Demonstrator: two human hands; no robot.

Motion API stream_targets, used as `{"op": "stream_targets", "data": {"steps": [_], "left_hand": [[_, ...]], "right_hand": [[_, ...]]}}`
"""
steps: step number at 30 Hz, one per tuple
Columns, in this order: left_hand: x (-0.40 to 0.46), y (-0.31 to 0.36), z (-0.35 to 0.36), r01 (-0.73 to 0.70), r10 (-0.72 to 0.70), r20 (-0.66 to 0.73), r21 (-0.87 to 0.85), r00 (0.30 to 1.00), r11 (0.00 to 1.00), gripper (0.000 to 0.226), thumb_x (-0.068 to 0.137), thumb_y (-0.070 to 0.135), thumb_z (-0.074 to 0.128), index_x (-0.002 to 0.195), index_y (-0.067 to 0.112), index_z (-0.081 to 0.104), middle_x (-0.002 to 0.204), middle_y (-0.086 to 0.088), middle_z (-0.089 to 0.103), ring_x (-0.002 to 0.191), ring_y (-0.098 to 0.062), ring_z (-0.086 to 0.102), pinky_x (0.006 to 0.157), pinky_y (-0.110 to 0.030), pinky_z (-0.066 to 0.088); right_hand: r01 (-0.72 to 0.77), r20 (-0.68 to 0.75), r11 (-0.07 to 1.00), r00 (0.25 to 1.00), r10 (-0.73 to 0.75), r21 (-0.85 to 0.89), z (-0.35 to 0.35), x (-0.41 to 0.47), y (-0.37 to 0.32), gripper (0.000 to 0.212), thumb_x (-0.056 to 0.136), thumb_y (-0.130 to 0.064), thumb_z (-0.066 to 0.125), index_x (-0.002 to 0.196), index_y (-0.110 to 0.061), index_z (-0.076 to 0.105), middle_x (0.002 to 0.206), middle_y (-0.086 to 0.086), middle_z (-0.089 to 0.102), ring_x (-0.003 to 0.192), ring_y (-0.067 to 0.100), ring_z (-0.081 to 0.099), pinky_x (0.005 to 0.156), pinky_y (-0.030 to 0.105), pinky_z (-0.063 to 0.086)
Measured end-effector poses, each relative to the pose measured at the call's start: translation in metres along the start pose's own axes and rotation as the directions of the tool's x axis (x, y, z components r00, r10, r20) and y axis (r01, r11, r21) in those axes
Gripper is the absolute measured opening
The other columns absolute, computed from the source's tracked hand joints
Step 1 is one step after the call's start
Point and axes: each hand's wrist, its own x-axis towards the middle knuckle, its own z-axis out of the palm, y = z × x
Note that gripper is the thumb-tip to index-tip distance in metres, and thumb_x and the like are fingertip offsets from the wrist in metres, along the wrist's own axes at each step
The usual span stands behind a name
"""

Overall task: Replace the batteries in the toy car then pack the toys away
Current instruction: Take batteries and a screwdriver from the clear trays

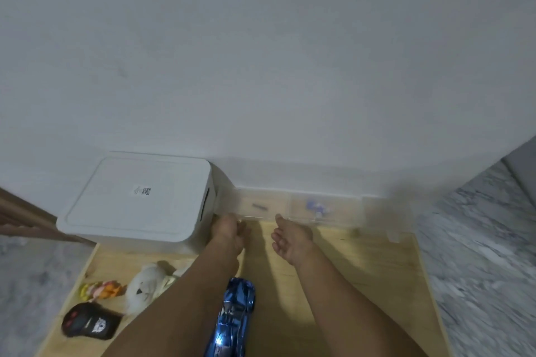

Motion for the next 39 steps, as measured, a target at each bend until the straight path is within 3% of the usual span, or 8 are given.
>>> {"op": "stream_targets", "data": {"steps": [8, 14, 19, 24, 26, 30, 34, 39], "left_hand": [[0.014, 0.01, -0.002, 0.044, -0.043, 0.019, -0.093, 0.999, 0.995, 0.023, 0.092, -0.008, 0.04, 0.08, 0.007, 0.052, 0.072, -0.008, 0.048, 0.062, -0.017, 0.046, 0.06, -0.027, 0.044], [0.013, 0.011, -0.001, 0.041, -0.031, 0.051, -0.214, 0.998, 0.976, 0.032, 0.1, 0.0, 0.04, 0.128, 0.012, 0.051, 0.086, -0.009, 0.056, 0.074, -0.019, 0.054, 0.071, -0.028, 0.05], [0.006, 0.013, -0.004, 0.019, 0.0, 0.075, -0.26, 0.997, 0.965, 0.019, 0.097, 0.01, 0.043, 0.084, 0.01, 0.057, 0.075, -0.009, 0.051, 0.066, -0.02, 0.049, 0.062, -0.029, 0.042], [-0.013, 0.013, -0.001, -0.068, 0.056, 0.104, 0.117, 0.993, 0.991, 0.036, 0.095, 0.039, 0.043, 0.112, 0.012, 0.06, 0.113, -0.015, 0.061, 0.099, -0.032, 0.06, 0.079, -0.039, 0.052], [-0.021, 0.008, 0.001, -0.13, 0.136, 0.019, 0.433, 0.991, 0.892, 0.059, 0.09, 0.041, 0.052, 0.138, 0.009, 0.042, 0.137, -0.014, 0.048, 0.123, -0.035, 0.047, 0.101, -0.047, 0.043], [-0.037, -0.005, -0.004, -0.338, 0.478, 0.127, 0.859, 0.869, 0.385, 0.073, 0.082, 0.017, 0.058, 0.145, 0.004, 0.024, 0.149, -0.018, 0.027, 0.137, -0.035, 0.029, 0.11, -0.043, 0.029], [-0.028, -0.014, -0.015, -0.397, 0.418, 0.33, 0.914, 0.846, 0.083, 0.085, 0.083, 0.016, 0.056, 0.153, 0.013, 0.008, 0.16, -0.01, 0.008, 0.146, -0.03, 0.013, 0.115, -0.045, 0.022], [-0.023, -0.014, -0.023, -0.406, 0.29, 0.399, 0.913, 0.87, -0.038, 0.088, 0.086, 0.019, 0.054, 0.154, 0.012, 0.0, 0.163, -0.006, -0.005, 0.149, -0.026, 0.008, 0.116, -0.049, 0.023]], "right_hand": [[-0.018, -0.053, 0.999, 0.998, 0.017, -0.026, 0.02, 0.009, -0.002, 0.023, 0.09, -0.02, 0.065, 0.108, -0.006, 0.064, 0.088, 0.003, 0.069, 0.074, 0.013, 0.067, 0.057, 0.027, 0.047], [0.0, -0.088, 0.998, 0.996, -0.005, -0.057, 0.024, 0.006, -0.001, 0.024, 0.092, -0.024, 0.063, 0.108, -0.006, 0.062, 0.087, 0.003, 0.069, 0.07, 0.015, 0.07, 0.054, 0.026, 0.047], [0.047, -0.096, 0.999, 0.994, -0.048, -0.013, 0.026, 0.004, -0.005, 0.024, 0.091, -0.028, 0.064, 0.1, -0.006, 0.062, 0.086, 0.004, 0.068, 0.069, 0.016, 0.069, 0.056, 0.027, 0.048], [0.156, -0.065, 0.986, 0.986, -0.152, 0.061, 0.032, -0.003, -0.018, 0.009, 0.089, -0.011, 0.067, 0.089, -0.004, 0.061, 0.08, 0.006, 0.065, 0.069, 0.017, 0.065, 0.065, 0.033, 0.053], [0.22, -0.057, 0.971, 0.975, -0.215, 0.091, 0.035, -0.005, -0.02, 0.011, 0.084, 0.009, 0.064, 0.084, -0.002, 0.061, 0.084, 0.01, 0.064, 0.076, 0.022, 0.065, 0.072, 0.036, 0.056], [0.276, -0.045, 0.944, 0.961, -0.272, 0.179, 0.039, -0.002, -0.014, 0.019, 0.085, 0.019, 0.055, 0.079, 0.001, 0.056, 0.081, 0.017, 0.061, 0.07, 0.022, 0.063, 0.066, 0.033, 0.058], [0.265, -0.07, 0.943, 0.964, -0.255, 0.203, 0.046, 0.002, -0.001, 0.009, 0.086, 0.015, 0.059, 0.093, 0.011, 0.059, 0.086, 0.021, 0.064, 0.073, 0.023, 0.066, 0.078, 0.036, 0.058], [0.315, -0.027, 0.908, 0.947, -0.321, 0.278, 0.047, 0.002, 0.006, 0.025, 0.086, 0.02, 0.055, 0.107, 0.009, 0.056, 0.103, 0.02, 0.065, 0.086, 0.025, 0.069, 0.083, 0.037, 0.057]]}}
